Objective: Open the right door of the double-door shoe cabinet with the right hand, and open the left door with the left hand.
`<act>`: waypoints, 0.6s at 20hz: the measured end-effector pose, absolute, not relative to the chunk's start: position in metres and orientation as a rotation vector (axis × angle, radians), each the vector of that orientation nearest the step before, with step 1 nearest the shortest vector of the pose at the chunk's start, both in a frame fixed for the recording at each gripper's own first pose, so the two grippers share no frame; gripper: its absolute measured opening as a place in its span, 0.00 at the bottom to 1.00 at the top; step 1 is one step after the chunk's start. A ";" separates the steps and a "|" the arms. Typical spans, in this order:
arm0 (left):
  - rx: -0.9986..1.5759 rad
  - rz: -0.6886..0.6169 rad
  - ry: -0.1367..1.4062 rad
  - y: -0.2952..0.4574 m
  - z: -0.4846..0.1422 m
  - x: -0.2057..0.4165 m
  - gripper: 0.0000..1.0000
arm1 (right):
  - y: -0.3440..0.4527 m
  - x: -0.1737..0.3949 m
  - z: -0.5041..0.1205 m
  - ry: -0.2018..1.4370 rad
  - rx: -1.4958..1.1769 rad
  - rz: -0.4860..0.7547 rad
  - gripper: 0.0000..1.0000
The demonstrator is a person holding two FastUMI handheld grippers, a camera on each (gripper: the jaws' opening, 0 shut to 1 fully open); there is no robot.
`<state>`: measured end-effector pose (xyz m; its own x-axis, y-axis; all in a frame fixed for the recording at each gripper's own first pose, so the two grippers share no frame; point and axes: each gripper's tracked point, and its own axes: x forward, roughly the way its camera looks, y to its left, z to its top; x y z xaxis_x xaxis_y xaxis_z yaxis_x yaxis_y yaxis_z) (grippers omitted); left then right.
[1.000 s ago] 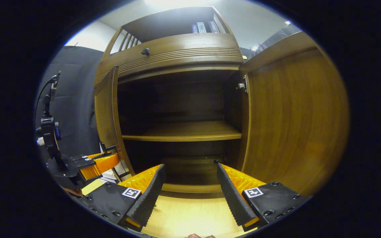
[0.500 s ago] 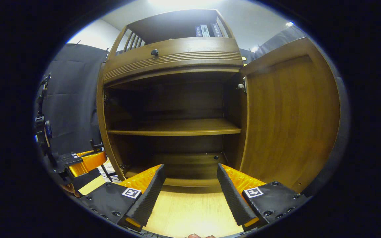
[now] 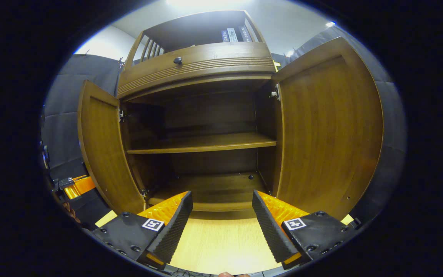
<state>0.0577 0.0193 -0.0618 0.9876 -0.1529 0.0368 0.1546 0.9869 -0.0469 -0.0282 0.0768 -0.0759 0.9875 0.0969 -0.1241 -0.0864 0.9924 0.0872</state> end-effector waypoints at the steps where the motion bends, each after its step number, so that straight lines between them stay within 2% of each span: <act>1: -0.046 -0.165 -0.038 0.028 -0.061 0.054 0.04 | 0.077 -0.030 -0.076 0.129 0.081 0.093 1.00; 2: -0.042 -0.176 -0.043 0.035 -0.061 0.051 0.04 | 0.078 -0.032 -0.075 0.130 0.078 0.095 1.00; 3: -0.041 -0.191 -0.047 0.041 -0.061 0.051 0.04 | 0.078 -0.033 -0.074 0.132 0.073 0.096 0.93; 4: -0.043 -0.207 -0.050 0.049 -0.060 0.049 0.04 | 0.077 -0.034 -0.074 0.135 0.068 0.097 0.98; 5: -0.041 -0.221 -0.052 0.056 -0.060 0.047 0.04 | 0.077 -0.036 -0.073 0.138 0.063 0.097 0.93; 8: -0.005 -0.212 -0.063 0.082 -0.060 0.047 0.03 | 0.076 -0.041 -0.067 0.138 0.041 0.094 0.98; 12: 0.003 -0.190 -0.073 0.121 -0.057 0.047 0.02 | 0.073 -0.048 -0.059 0.136 0.002 0.089 0.98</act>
